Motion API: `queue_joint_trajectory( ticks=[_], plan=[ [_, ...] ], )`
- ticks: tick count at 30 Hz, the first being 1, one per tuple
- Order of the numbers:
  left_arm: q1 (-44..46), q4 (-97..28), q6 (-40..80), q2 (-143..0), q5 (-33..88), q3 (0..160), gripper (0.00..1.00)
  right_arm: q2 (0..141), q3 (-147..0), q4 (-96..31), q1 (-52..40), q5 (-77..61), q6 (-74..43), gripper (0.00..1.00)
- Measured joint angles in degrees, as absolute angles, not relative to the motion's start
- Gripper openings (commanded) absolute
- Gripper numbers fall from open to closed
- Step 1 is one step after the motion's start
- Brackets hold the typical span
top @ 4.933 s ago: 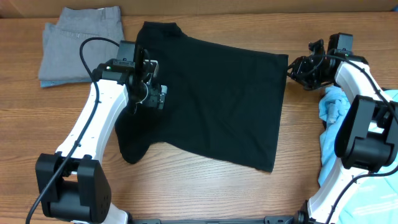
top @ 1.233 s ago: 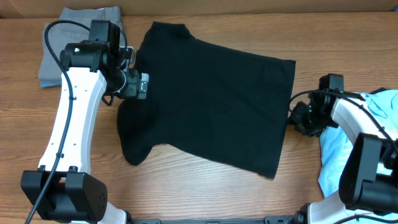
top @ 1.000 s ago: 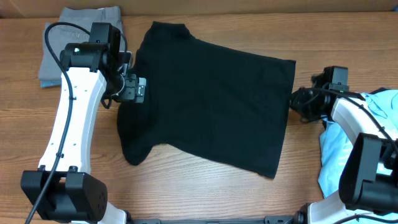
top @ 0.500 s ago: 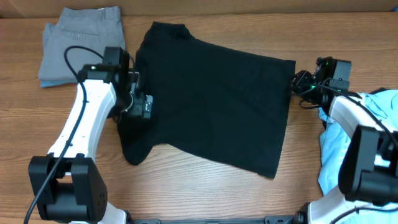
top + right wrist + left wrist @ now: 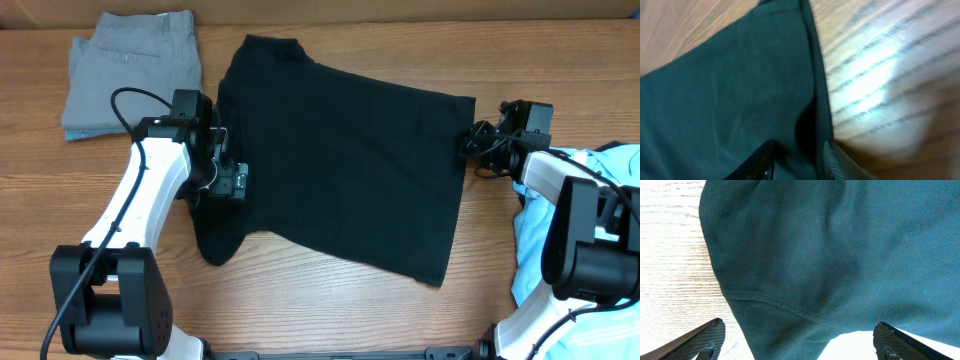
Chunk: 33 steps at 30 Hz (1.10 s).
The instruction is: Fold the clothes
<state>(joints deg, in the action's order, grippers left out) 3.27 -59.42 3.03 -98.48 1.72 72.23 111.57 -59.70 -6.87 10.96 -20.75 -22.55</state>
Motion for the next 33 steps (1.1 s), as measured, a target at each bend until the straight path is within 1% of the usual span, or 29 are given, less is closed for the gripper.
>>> queue_joint_trajectory(
  ticks=[2,6,8,9,17,18,19,20,21,22,23,25,30,33],
  plan=[
    [3.27,-59.22,3.03,-98.48,1.74,72.23,0.96,112.01,-59.7,-6.35,10.94,-22.13,-22.55,0.2],
    [3.27,-58.87,3.03,-98.48,1.74,72.23,0.97,112.16,-59.7,-5.8,10.87,-24.6,-22.48,0.13],
    [3.27,-58.78,3.03,-98.48,1.76,72.23,0.97,112.16,-59.9,-6.7,10.96,-25.3,-22.61,0.05],
    [3.27,-58.78,3.03,-98.48,1.76,72.23,0.97,112.16,-60.31,-7.94,11.16,-25.63,-22.55,0.04],
    [3.27,-58.67,3.03,-98.48,1.89,72.23,0.97,112.16,-67.96,-19.75,14.17,-26.59,-20.64,0.04],
    [3.27,-58.67,3.03,-98.48,1.91,72.23,0.97,112.16,-69.14,-21.28,14.5,-26.59,-20.01,0.08],
    [3.27,-58.65,3.03,-98.48,1.91,72.23,0.97,112.16,-70.04,-22.17,14.68,-26.61,-19.44,0.22],
    [3.27,-58.63,3.03,-98.48,1.91,72.23,0.97,112.14,-70.78,-22.92,14.87,-26.52,-18.72,0.47],
    [3.27,-58.59,3.03,-98.48,1.91,72.23,0.97,112.14,-71.24,-23.62,14.96,-26.37,-18.46,0.56],
    [3.27,-58.48,3.03,-98.48,1.89,72.23,0.96,112.14,-71.57,-24.01,14.96,-25.93,-18.04,0.55],
    [3.27,-58.43,3.03,-98.48,1.91,72.23,0.96,112.14,-71.72,-24.64,14.96,-25.5,-17.85,0.5],
    [3.27,-58.63,3.03,-98.48,1.87,72.23,0.96,112.14,-71.85,-26.61,14.98,-24.43,-17.34,0.48],
    [2.39,-61.06,3.03,-98.48,0.62,72.23,0.93,111.81,-71.9,-31.62,15.97,-23.7,-16.67,0.48],
    [-0.01,-62.06,3.03,-98.48,0.08,72.23,0.91,109.65,-71.9,-35.38,16.69,-23.57,-16.47,0.48]
  ],
)
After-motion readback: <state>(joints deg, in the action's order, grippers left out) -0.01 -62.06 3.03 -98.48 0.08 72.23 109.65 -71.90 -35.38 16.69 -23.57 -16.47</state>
